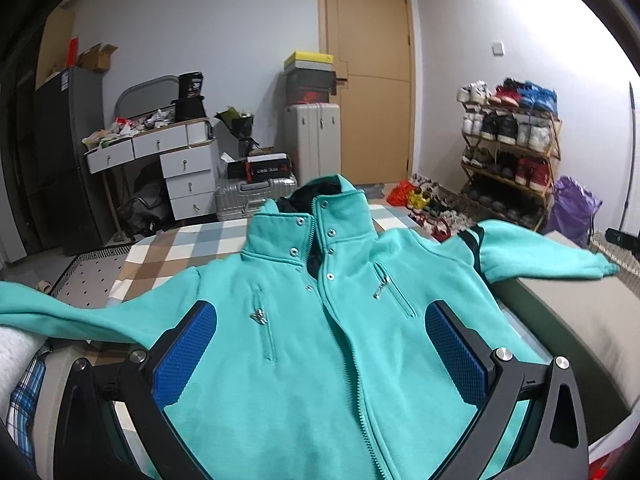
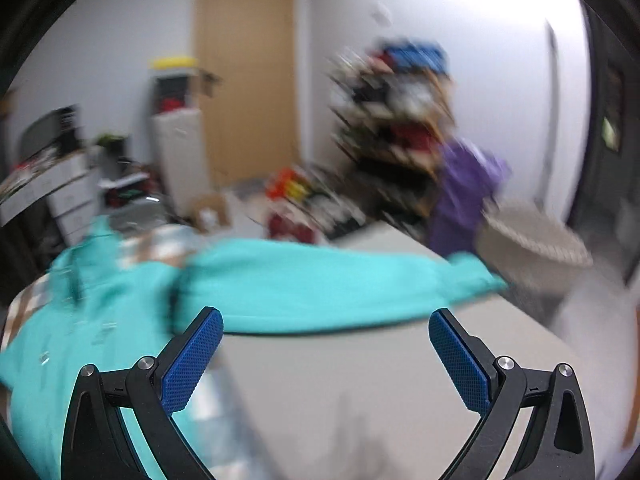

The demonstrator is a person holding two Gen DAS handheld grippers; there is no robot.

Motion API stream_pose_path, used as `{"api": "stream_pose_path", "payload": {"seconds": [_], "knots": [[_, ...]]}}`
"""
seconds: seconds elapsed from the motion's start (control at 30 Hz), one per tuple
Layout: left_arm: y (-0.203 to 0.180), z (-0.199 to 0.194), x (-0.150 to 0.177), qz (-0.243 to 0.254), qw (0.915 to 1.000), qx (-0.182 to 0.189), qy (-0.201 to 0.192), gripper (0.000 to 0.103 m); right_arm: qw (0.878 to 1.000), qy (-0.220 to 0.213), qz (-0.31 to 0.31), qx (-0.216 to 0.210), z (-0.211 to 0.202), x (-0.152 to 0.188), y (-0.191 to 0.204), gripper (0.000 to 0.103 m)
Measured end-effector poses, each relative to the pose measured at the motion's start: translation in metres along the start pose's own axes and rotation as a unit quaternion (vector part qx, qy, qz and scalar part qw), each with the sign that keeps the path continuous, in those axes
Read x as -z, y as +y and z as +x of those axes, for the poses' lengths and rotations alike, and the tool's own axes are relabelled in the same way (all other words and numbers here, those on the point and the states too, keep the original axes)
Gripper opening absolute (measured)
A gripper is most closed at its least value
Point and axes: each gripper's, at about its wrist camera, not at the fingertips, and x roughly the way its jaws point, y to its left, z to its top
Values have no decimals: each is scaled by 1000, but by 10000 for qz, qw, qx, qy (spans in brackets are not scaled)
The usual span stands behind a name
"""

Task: Fold large clothes
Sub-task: 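Grasp the cuff of the sleeve lying on the table with the right tool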

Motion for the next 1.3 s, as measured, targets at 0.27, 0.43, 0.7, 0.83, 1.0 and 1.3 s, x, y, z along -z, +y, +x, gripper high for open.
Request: {"api": "stream_pose_path", "payload": {"seconds": [0.27,0.43,0.7,0.83,1.0,1.3], "knots": [[-14,11,4,390,9990,-150,163,102,9810,1085,1604,55,86,-22,-146,95],[-19,20,6,466,9982,-199,309,102,9514,1501,2633,-553,125,-17,-191,76],[-29,25,14,723,9957,-295,491,102,9455,1654,2789,-284,164,-20,-206,77],[-31,27,14,824,9946,-361,516,102,9624,1549,2217,243,172,-29,-185,48],[-31,29,13,865,9939,-431,535,102,9719,1240,1885,669,170,-37,-177,9],[-16,27,7,715,9950,-527,466,102,9873,-138,853,1334,108,-130,-136,8]]}}
